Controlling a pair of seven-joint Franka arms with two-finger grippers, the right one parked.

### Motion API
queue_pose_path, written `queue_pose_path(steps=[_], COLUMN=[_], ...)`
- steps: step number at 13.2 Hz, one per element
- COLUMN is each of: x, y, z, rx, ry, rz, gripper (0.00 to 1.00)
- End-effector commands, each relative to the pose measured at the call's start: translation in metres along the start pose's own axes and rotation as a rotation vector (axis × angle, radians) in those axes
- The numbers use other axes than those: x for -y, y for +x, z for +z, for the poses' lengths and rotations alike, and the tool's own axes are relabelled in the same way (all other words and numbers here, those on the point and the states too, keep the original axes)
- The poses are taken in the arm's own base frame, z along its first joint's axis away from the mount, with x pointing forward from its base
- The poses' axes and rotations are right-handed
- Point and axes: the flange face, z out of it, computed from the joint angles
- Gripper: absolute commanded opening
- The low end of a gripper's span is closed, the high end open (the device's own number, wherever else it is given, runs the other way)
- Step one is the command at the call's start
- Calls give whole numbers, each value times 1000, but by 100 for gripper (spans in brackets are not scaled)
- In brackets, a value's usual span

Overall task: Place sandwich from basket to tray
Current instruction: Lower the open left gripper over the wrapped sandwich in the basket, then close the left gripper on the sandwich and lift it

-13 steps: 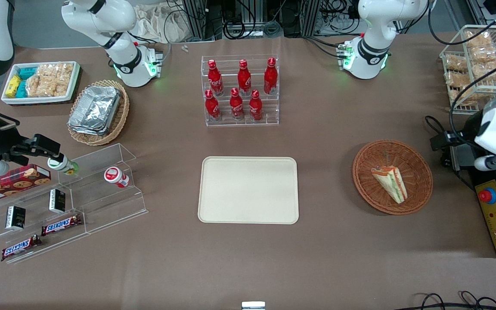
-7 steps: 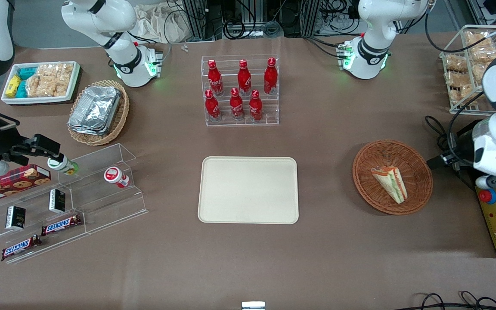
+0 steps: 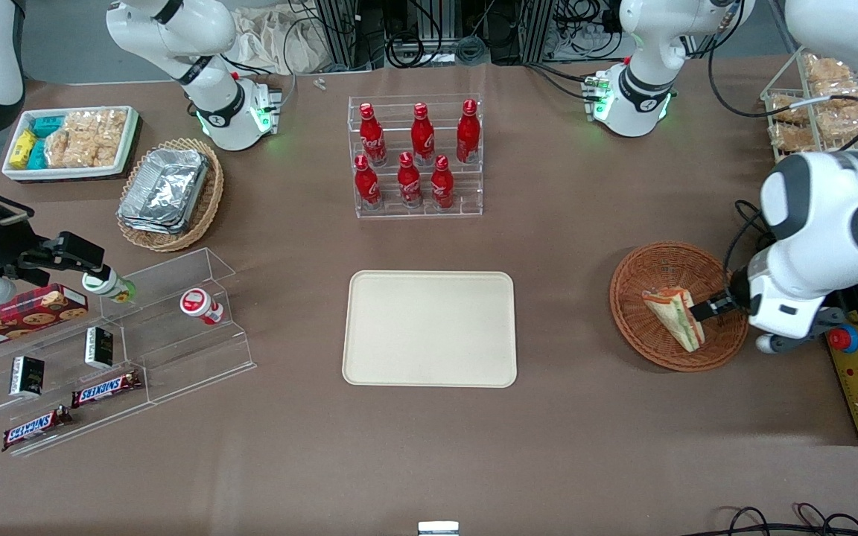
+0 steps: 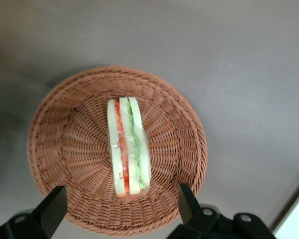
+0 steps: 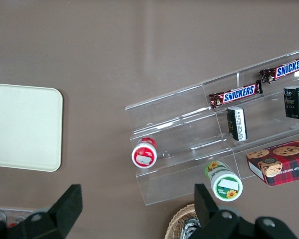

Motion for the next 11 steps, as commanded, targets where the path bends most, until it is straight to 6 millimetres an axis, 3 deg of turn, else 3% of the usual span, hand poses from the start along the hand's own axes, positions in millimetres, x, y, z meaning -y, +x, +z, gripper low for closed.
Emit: queue_pose_path(steps=[1,6,11], x=[-7,-14,-4], y=[-4,-6,-14], z=[32,61,91], rx=[9,38,19], ry=[-6,7,-6], rz=[-10,0,-11], gripper=[99,99,99])
